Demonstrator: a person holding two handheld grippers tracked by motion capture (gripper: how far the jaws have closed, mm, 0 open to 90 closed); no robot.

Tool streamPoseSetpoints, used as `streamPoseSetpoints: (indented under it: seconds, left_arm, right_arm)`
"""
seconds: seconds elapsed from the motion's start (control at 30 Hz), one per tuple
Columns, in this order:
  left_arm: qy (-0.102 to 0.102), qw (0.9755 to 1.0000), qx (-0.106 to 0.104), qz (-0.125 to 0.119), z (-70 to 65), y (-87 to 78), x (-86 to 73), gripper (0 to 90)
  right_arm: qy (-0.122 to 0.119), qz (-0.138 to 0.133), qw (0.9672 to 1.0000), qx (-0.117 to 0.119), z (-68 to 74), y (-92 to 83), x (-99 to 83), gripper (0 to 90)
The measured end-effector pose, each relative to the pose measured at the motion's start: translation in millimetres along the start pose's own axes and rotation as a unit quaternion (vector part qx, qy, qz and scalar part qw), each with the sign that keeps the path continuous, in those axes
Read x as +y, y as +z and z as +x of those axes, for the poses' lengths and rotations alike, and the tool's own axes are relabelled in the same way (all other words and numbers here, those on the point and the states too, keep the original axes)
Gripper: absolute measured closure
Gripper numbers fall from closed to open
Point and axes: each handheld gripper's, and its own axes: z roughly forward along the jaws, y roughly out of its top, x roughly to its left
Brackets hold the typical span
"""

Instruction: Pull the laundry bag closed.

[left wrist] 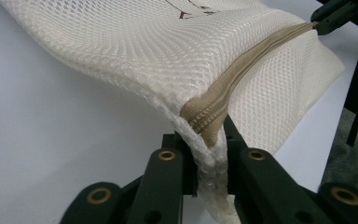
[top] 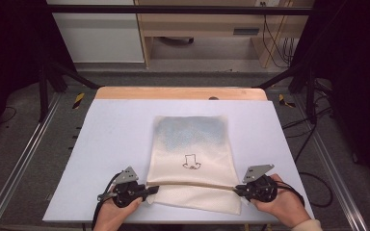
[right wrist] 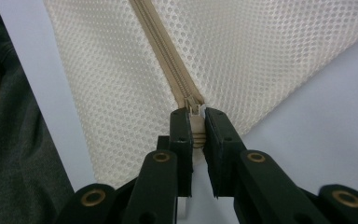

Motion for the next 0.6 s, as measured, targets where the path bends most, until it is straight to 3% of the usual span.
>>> streamPoseSetpoints:
  seconds: [0.07, 0.13, 0.3, 0.37, 0.47, 0.6]
  left_arm:
    - [0.005, 0.9997, 0.025, 0.002, -2.3, -3.5, 0.0, 63.7]
    - [0.015, 0.9985, 0.053, -0.001, -5.3, -11.2, 0.4, 47.9]
    - [0.035, 0.9938, 0.100, -0.034, -8.1, -32.2, 5.2, 22.0]
    - [0.038, 0.9911, 0.120, -0.043, -4.7, -35.5, 8.6, 15.9]
    - [0.035, 0.9897, 0.130, -0.048, 2.7, -37.1, 12.6, 7.2]
    - [0.039, 0.9864, 0.147, -0.063, 10.5, -42.2, 18.1, 5.6]
  right_arm:
    - [0.001, -0.009, 1.0000, -0.003, 0.6, 0.0, 1.0, 75.3]
    - [0.013, -0.020, 0.9997, -0.006, 1.5, -1.6, 3.0, 59.8]
    - [0.022, -0.068, 0.9971, -0.028, 6.9, -9.3, 17.5, 34.7]
    - [0.030, -0.084, 0.9947, -0.050, 9.1, -10.9, 26.9, 22.2]
    - [0.049, -0.098, 0.9912, -0.073, 8.6, -11.9, 42.5, 12.7]
    - [0.065, -0.150, 0.9811, -0.103, 3.1, -18.8, 61.5, 8.1]
